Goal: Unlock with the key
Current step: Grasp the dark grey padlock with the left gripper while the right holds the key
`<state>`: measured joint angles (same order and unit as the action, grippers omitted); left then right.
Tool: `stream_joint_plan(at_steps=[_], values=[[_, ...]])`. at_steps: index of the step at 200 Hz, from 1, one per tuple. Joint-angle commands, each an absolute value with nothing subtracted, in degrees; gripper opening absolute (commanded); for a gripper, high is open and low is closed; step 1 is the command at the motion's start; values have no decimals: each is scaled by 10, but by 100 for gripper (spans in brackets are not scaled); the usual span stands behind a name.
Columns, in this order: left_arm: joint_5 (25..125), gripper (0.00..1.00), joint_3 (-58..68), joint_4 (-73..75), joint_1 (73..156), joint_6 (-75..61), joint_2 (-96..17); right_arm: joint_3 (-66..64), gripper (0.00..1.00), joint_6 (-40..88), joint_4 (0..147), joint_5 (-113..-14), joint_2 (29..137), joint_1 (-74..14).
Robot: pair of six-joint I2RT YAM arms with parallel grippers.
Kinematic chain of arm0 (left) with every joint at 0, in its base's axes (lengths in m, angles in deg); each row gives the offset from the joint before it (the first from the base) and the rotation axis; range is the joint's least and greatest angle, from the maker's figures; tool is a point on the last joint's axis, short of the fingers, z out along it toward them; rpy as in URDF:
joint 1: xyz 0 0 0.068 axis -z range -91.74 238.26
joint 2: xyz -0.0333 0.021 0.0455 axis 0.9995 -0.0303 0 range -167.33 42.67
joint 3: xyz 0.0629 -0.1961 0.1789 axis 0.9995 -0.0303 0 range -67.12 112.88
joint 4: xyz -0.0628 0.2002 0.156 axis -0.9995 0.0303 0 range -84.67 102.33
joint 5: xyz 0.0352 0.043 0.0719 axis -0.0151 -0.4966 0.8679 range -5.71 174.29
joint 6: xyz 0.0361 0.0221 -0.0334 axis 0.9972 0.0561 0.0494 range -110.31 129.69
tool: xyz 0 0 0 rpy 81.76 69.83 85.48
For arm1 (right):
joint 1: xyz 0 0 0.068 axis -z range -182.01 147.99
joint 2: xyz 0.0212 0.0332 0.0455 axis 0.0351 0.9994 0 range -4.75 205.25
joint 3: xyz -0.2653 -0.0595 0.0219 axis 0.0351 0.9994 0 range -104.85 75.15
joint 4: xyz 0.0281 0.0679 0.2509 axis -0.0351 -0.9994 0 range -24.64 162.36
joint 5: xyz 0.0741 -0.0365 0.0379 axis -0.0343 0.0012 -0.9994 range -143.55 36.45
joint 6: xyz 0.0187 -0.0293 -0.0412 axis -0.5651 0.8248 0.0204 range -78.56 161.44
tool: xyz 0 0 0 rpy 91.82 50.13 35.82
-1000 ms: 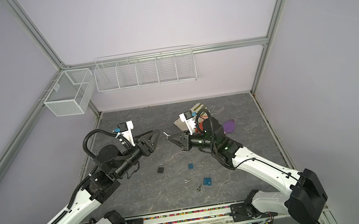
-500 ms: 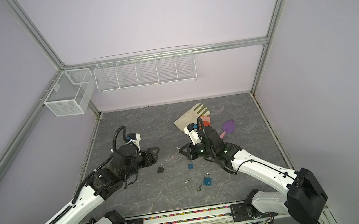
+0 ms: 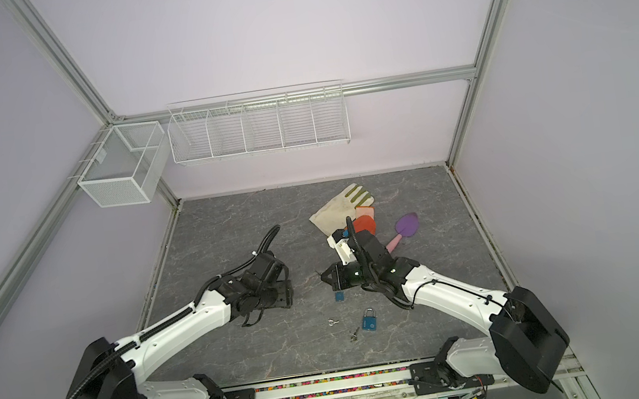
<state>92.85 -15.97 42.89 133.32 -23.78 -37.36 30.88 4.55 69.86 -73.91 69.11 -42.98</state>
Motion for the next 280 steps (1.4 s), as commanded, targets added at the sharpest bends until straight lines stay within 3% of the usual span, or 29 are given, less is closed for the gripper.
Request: stream_joint_plan(at_steps=[1, 87, 280], values=[[935, 72, -118, 478, 1334, -215, -426, 326, 6, 35, 726, -740, 689, -430], [906, 64, -100, 452, 1333, -229, -541, 327, 6, 37, 714, -735, 679, -430], [938, 38, -77, 465, 1338, -284, -589, 343, 6, 57, 713, -719, 656, -428]])
